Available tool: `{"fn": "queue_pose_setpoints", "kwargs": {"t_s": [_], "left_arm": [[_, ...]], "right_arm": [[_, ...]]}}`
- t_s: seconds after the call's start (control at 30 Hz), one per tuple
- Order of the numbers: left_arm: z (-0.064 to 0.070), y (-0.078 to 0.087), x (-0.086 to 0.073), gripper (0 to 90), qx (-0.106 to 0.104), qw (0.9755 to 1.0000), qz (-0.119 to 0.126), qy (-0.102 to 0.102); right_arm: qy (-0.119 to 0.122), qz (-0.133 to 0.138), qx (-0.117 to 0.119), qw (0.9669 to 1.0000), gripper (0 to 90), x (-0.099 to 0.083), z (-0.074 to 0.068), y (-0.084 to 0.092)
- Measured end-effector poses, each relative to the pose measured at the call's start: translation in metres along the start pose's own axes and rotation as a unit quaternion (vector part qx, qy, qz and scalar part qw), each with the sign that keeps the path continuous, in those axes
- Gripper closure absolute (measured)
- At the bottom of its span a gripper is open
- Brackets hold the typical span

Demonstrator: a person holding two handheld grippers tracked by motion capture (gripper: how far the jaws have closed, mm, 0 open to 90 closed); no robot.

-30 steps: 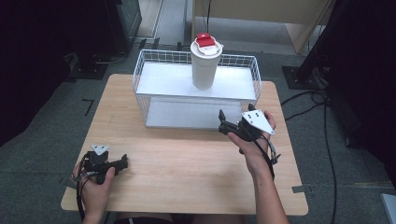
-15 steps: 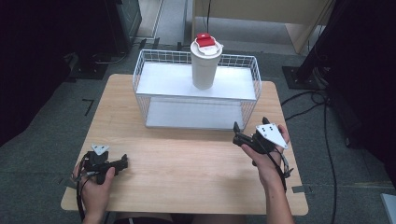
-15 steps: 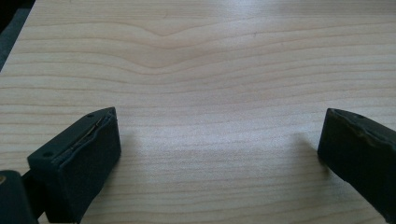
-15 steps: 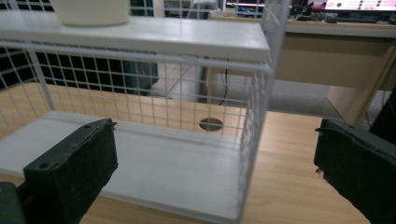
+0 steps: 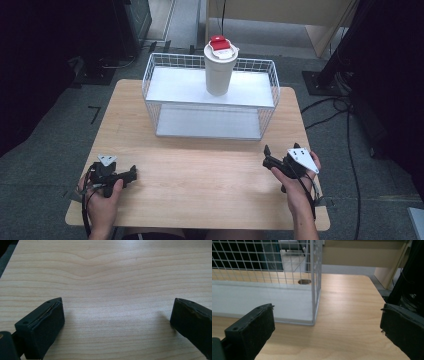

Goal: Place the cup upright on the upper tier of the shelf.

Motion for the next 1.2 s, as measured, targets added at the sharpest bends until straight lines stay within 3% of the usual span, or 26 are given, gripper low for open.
{"fn": "queue_pose_setpoints", "kwargs": {"t_s": [0.4, 0.63, 0.83, 0.97, 1.03, 1.2], "left_arm": [[0.000, 0.000, 0.000, 0.0, 0.000, 1.0000, 0.000, 0.000], [0.000, 0.000, 0.000, 0.0, 0.000, 1.0000, 0.000, 0.000], [0.000, 0.000, 0.000, 0.0, 0.000, 1.0000, 0.000, 0.000], [0.000, 0.000, 0.000, 0.0, 0.000, 1.0000, 0.000, 0.000], [0.000, 0.000, 0.000, 0.0, 0.000, 1.0000, 0.000, 0.000], [0.000, 0.000, 0.000, 0.0, 0.000, 1.0000, 0.000, 0.000]], "right_arm": [[-0.005, -0.042, -0.027, 0.9987, 0.0, -0.037, 0.026, 0.013], [0.005, -0.094, -0.044, 0.9946, 0.0, -0.058, 0.039, 0.019], [-0.001, -0.123, -0.050, 0.9912, 0.0, -0.069, 0.050, 0.025], [-0.007, -0.154, -0.052, 0.9868, 0.0, -0.082, 0.057, 0.031], [-0.010, -0.158, -0.052, 0.9861, 0.0, -0.084, 0.060, 0.034], [-0.012, -0.219, -0.050, 0.9743, 0.0, -0.096, 0.068, 0.040]]}}
Point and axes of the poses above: each handheld gripper's, and its own axes: y roughly backward along the jaws, x roughly out of its top, z roughly to its right, the point moved 7 cm from there along -y, roughly forward along the jaws, and after that the axes turned 7 degrees about x, right-handed, at the moved point
